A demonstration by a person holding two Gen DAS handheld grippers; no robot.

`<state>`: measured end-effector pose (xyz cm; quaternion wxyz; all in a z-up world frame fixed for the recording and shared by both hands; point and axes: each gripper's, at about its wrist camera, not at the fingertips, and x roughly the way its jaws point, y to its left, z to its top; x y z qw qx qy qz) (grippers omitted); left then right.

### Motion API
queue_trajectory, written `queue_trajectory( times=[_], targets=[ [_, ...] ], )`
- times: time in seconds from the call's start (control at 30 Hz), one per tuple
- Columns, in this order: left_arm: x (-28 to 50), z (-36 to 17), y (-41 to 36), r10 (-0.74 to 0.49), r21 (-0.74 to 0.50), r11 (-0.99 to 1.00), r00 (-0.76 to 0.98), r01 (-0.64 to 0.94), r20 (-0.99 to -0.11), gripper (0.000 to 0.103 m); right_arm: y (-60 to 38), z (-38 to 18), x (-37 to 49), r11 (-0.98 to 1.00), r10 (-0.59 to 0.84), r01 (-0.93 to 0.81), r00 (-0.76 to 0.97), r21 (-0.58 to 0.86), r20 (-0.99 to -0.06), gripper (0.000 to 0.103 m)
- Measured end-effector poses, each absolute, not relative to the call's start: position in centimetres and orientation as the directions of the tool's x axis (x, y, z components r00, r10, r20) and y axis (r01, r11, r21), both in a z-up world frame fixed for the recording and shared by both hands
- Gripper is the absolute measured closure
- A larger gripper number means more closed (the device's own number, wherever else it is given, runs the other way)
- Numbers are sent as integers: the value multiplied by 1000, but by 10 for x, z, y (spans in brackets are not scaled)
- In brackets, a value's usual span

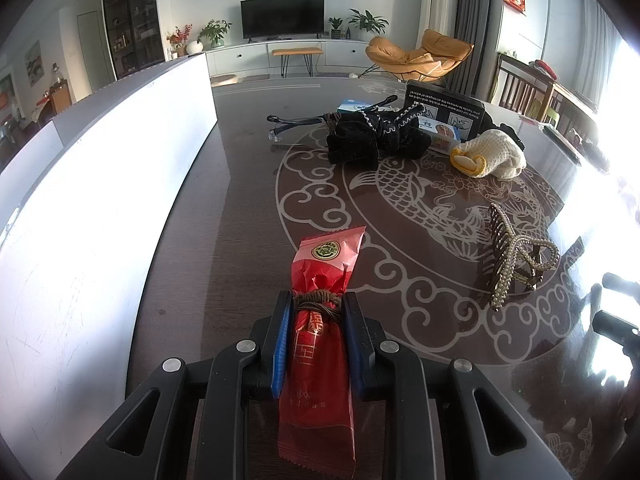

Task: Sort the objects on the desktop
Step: 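Lift the red bag with the left gripper while the right gripper approaches the pearl claw clip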

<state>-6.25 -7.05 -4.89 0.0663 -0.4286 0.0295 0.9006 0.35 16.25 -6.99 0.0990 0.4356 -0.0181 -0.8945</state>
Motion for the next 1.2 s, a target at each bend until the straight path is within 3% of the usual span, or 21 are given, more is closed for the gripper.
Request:
queue_trajectory(
  times=[0.67,0.7,0.73,0.77,0.83,1.2],
  targets=[
    [-63,-50,-72,102,-11,-989,-622,-149,-776,77,166,-69,4,-978,-204,155,-607,138,-768,2],
    [-63,-50,-71,106,-10,-988,-621,-155,-776,75,167,-69,4,-978,-205,154,-609,140,-766,2],
    [-60,-48,-71,107,-7,-987,-622,-161,-776,65,167,-68,4,-978,-205,151,-609,141,-766,2],
    [-61,-49,-70,89,11,-988,-620,-155,-779,39,167,-69,4,-978,-205,150,-609,143,-766,2],
    [-62,-49,-70,50,35,-992,-620,-124,-783,20,168,-69,4,-978,-206,148,-607,145,-767,2],
    [-68,-53,-74,51,7,-996,-602,-93,-797,19,167,-69,4,-979,-204,146,-605,145,-770,2]
  ],
)
